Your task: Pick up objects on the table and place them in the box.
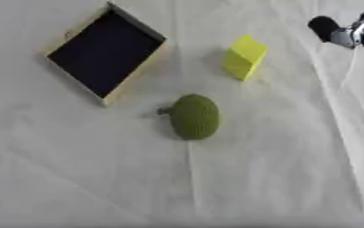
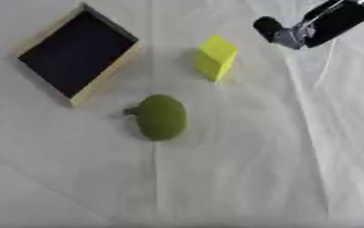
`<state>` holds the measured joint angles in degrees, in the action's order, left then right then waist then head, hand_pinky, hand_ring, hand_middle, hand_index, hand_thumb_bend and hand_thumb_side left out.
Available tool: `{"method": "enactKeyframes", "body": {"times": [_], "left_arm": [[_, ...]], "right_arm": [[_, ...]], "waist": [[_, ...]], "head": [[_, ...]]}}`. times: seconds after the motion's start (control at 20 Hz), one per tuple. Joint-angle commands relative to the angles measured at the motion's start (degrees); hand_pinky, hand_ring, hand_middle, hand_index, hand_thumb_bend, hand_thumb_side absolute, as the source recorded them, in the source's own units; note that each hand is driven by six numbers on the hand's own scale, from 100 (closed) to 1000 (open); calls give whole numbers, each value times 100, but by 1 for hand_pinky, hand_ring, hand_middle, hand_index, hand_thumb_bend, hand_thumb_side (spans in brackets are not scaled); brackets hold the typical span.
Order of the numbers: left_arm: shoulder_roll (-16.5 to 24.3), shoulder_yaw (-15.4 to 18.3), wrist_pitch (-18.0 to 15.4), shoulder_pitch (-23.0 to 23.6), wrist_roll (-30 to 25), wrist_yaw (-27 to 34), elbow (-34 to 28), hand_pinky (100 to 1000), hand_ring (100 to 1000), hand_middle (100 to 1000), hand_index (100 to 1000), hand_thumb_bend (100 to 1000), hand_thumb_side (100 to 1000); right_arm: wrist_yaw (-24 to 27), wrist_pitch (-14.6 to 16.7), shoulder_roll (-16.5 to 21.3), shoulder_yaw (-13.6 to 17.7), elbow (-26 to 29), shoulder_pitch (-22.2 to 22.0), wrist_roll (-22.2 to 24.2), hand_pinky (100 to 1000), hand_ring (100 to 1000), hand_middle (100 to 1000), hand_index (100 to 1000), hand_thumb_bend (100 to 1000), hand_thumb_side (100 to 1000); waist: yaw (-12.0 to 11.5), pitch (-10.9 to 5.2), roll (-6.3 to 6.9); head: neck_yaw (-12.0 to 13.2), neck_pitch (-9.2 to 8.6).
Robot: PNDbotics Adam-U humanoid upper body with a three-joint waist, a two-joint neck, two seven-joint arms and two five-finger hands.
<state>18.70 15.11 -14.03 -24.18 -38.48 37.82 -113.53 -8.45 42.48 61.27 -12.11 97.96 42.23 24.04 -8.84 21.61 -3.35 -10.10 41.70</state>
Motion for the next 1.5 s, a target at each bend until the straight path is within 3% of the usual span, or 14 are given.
{"method": "enactKeyframes", "body": {"times": [0.05,0.35,0.4,0.45,0.6,0.95,1.5], "left_arm": [[169,-13,3,-69,-46,5,-107,835,630,664,806,100,630],[185,-22,7,-91,-75,21,-107,834,629,662,806,100,634],[189,-23,5,-96,-75,25,-107,834,630,663,806,100,637],[192,-26,6,-105,-76,30,-107,834,630,663,806,100,633],[237,-74,0,-191,-90,44,-107,834,632,665,806,100,649],[342,-364,-156,-584,-194,133,-43,833,638,670,807,100,672],[322,-421,-183,-651,-271,162,-7,833,638,670,807,100,672]], "right_arm": [[-144,522,128,-77,-172,197,507,938,957,859,949,100,331],[-258,736,-91,-319,-697,485,879,945,961,868,953,100,344],[-262,778,-128,-347,-771,520,938,946,962,870,956,100,306],[-262,823,-165,-379,-842,551,1001,947,962,874,961,100,344],[-266,928,-272,-466,-1089,635,1191,948,962,877,965,100,339],[-298,949,-543,-703,-1647,891,1564,949,962,894,967,100,350],[-515,949,-915,-903,-2155,1056,1897,955,965,895,964,100,338]], "waist": [[-11,-99,7],[-38,-77,-1],[-41,-72,-1],[-44,-66,-4],[-47,-51,-17],[-34,-38,-15],[-26,-42,4]], "head": [[-52,-74],[-90,-126],[-95,-144],[-100,-167],[-124,-211],[-97,-214],[-103,-211]]}}
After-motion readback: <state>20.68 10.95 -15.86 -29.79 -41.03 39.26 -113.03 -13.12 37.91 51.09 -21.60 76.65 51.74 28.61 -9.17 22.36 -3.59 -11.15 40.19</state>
